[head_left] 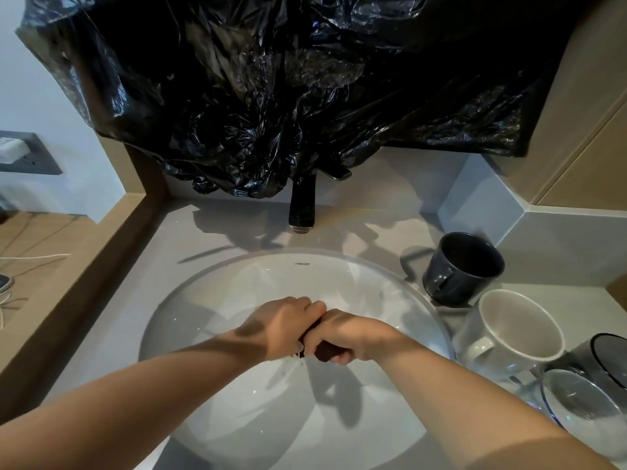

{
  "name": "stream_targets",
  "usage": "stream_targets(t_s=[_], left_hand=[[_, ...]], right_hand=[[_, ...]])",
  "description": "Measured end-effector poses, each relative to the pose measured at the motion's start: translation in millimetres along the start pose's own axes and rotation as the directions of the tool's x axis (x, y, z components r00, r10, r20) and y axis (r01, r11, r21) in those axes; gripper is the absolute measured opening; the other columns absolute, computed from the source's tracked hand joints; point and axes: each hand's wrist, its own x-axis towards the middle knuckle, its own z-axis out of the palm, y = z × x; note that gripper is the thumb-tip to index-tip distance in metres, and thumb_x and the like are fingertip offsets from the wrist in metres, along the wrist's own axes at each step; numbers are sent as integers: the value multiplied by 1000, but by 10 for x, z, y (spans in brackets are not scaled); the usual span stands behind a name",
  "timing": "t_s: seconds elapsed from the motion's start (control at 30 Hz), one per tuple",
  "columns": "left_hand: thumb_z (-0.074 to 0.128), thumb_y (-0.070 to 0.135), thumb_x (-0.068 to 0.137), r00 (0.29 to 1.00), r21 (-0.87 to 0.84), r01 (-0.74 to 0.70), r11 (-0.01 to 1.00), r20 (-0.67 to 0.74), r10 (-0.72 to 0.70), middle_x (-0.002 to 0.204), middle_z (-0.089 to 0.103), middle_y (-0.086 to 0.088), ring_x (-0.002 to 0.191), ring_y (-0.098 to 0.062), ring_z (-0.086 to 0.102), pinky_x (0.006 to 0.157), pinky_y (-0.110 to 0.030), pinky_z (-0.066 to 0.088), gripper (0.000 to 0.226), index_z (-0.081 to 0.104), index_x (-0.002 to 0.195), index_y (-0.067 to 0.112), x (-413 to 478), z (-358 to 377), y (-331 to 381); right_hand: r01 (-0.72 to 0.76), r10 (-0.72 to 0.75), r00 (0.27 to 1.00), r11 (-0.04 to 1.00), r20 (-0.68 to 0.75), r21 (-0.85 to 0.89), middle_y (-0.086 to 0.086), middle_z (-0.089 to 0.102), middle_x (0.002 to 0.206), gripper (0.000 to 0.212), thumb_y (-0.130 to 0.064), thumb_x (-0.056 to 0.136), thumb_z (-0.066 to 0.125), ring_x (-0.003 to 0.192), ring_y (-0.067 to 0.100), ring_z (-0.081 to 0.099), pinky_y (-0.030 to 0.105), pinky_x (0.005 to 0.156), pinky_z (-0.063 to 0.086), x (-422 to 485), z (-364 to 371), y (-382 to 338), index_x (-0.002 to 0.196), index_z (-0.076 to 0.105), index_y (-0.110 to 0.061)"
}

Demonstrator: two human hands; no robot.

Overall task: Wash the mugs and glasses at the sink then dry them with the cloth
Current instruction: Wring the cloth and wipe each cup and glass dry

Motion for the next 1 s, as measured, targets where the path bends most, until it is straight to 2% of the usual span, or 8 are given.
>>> stream_targets(t_s=[0.13,0.23,0.33,0.47,0.57,0.67,0.77,1.0], left_hand=[[58,19,83,938,-288,340,895,42,-343,84,63,-1,74,-19,62,61,-26,49,11,54,93,17,-36,-69,-102],[66,1,79,736,-784,597,171,450,-507,59,54,-6,45,-12,48,39,-18,41,15,53,78,8,-59,-103,-238],[56,3,88,714,-738,632,-237,673,-193,56,50,-4,38,-7,41,34,-12,36,17,53,72,6,-144,-196,-251],[60,12,76,707,-724,690,-12,670,227,55,43,4,38,-2,34,33,-9,23,16,45,71,16,-205,-314,-127],[64,22,74,690,-753,620,221,657,303,51,41,9,39,-1,32,36,-10,20,24,40,74,18,-227,-344,-89],[67,23,77,765,-732,541,415,633,119,54,42,7,44,-6,31,40,-16,17,23,45,72,17,-182,-341,-45],[69,19,73,843,-616,514,596,490,-221,55,42,1,45,-13,31,42,-22,21,22,48,69,14,-81,-297,-28],[59,23,80,905,-274,424,863,98,-414,75,58,2,70,-18,55,53,-25,37,9,53,75,18,62,-152,79]], right_hand=[[119,-99,989,973,-108,198,8,65,86,43,-24,82,68,57,15,61,23,53,47,-1,-26,-29,119,52,-9],[299,-396,787,916,-474,-269,2,58,125,62,-17,86,55,108,20,58,29,89,45,-93,-27,-27,142,29,-24],[258,-797,561,424,-222,-868,2,35,151,83,6,73,54,136,22,35,33,107,29,-116,78,11,147,25,-17],[175,-963,266,83,-34,-981,9,52,139,61,-12,77,50,129,31,47,39,111,22,70,46,107,136,37,-14],[240,-984,151,-54,92,-969,10,63,88,34,-8,81,44,94,28,56,43,106,36,36,-37,8,112,57,-9],[332,-902,398,-27,166,-943,14,53,79,20,1,78,54,71,27,45,40,60,46,-150,-73,-150,98,58,-2],[229,-695,712,93,102,-969,18,48,111,36,-4,87,51,86,32,46,38,62,35,-233,-75,-269,122,45,-4],[30,-439,877,450,-192,-893,9,50,95,26,-11,88,49,80,30,53,32,64,37,51,9,-291,114,45,-7]])
